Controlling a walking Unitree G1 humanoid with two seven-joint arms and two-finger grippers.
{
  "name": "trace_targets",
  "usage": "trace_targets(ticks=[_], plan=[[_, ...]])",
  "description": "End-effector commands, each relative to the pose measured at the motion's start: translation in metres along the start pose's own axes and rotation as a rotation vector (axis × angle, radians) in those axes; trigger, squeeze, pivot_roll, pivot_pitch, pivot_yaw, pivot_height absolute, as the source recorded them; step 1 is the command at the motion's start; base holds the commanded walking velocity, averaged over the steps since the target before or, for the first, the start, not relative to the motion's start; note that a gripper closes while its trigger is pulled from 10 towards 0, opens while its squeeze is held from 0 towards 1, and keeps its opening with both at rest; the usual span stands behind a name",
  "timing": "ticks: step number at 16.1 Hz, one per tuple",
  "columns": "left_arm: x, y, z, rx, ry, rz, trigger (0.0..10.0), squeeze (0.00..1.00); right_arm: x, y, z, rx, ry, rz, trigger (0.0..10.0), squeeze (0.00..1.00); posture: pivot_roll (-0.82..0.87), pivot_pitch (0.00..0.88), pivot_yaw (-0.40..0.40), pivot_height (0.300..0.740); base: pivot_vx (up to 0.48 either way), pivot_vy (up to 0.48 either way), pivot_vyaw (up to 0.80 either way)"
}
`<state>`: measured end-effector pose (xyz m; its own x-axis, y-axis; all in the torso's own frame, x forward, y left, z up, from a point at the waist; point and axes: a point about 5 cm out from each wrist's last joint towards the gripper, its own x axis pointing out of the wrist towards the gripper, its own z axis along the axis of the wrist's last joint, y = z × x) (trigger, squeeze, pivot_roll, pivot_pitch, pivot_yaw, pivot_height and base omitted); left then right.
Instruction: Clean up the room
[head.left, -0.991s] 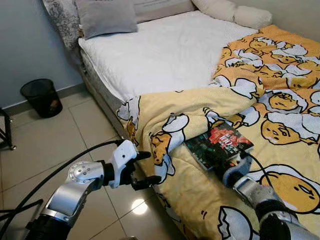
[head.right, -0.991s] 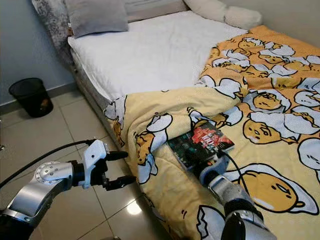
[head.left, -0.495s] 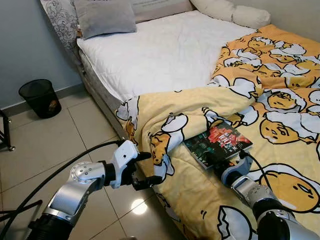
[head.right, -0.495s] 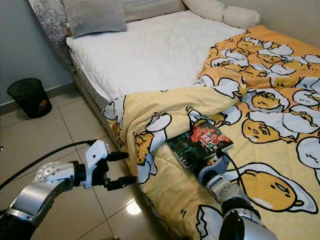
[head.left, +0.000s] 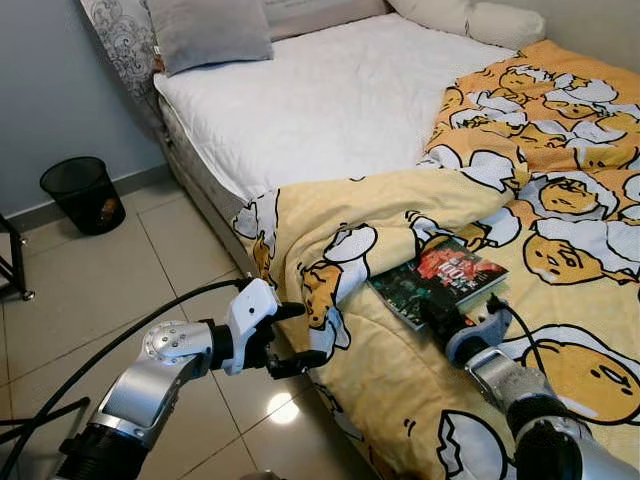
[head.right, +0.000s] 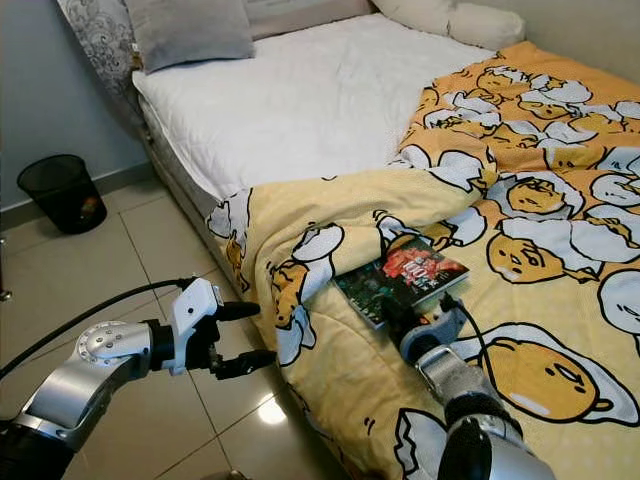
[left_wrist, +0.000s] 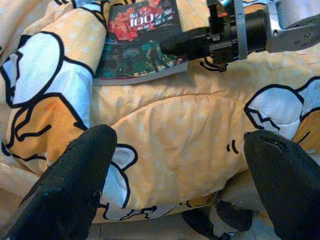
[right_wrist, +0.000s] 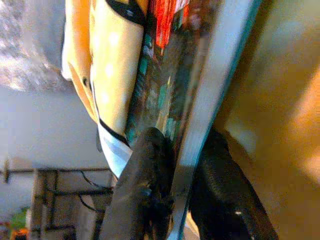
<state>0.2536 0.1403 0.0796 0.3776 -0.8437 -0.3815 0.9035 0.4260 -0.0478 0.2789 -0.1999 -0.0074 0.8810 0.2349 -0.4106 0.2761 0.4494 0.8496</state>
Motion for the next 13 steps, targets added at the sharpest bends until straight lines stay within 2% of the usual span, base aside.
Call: trace_targets(ticks=[1,3,5,6,7,8,9,10,11,13], plan=[[-0.002,0.001,0.003,0.009,-0.01,0.017,10.0,0.8,-0.002,0.003,0.009,0.026,-0.061,0.04,0.0,0.0,0.0,0.0,0.025,0.74,0.0,0.0,0.0],[-0.004,0.002,0.008,-0.009,-0.059,0.068,10.0,0.8,-0.011,0.0,0.015,0.005,-0.12,0.085,0.0,0.0,0.0,0.0,0.026,0.74,0.0,0.0,0.0],[-0.004,0.004,0.02,-0.025,-0.14,0.141,10.0,0.8,-0.026,-0.005,0.034,-0.039,-0.258,0.13,0.0,0.0,-0.01,0.0,0.039,0.74,0.0,0.0,0.0],[-0.004,0.005,0.023,-0.022,-0.159,0.162,10.0,0.8,-0.03,-0.006,0.041,-0.046,-0.3,0.144,0.0,0.0,-0.01,0.0,0.043,0.74,0.0,0.0,0.0],[-0.003,0.007,0.027,-0.023,-0.179,0.207,10.0,0.8,-0.04,-0.002,0.057,-0.059,-0.388,0.178,0.0,0.0,-0.02,0.0,0.053,0.74,0.0,0.0,0.0],[-0.002,0.009,0.029,0.01,-0.171,0.263,10.0,0.79,-0.048,0.009,0.076,-0.125,-0.467,0.211,0.0,0.0,-0.03,0.0,0.06,0.74,0.0,0.0,0.0],[-0.002,0.011,0.031,0.037,-0.158,0.323,10.0,0.79,-0.052,0.023,0.091,-0.275,-0.536,0.16,0.0,0.0,-0.03,0.0,0.063,0.74,0.0,0.0,0.0],[-0.002,0.02,0.031,0.051,-0.134,0.451,10.0,0.78,-0.052,0.049,0.097,-0.361,-0.58,0.177,8.9,0.0,-0.02,0.0,0.065,0.74,0.0,0.0,0.0],[-0.004,0.025,0.038,0.087,-0.169,0.54,10.0,0.79,-0.049,0.076,0.094,-0.514,-0.602,0.176,10.0,0.0,-0.03,0.0,0.061,0.74,0.0,0.0,0.0],[-0.006,0.03,0.045,0.086,-0.212,0.62,10.0,0.78,-0.043,0.098,0.084,-0.669,-0.626,0.142,10.0,0.0,-0.02,0.0,0.055,0.74,0.0,0.0,0.0]])
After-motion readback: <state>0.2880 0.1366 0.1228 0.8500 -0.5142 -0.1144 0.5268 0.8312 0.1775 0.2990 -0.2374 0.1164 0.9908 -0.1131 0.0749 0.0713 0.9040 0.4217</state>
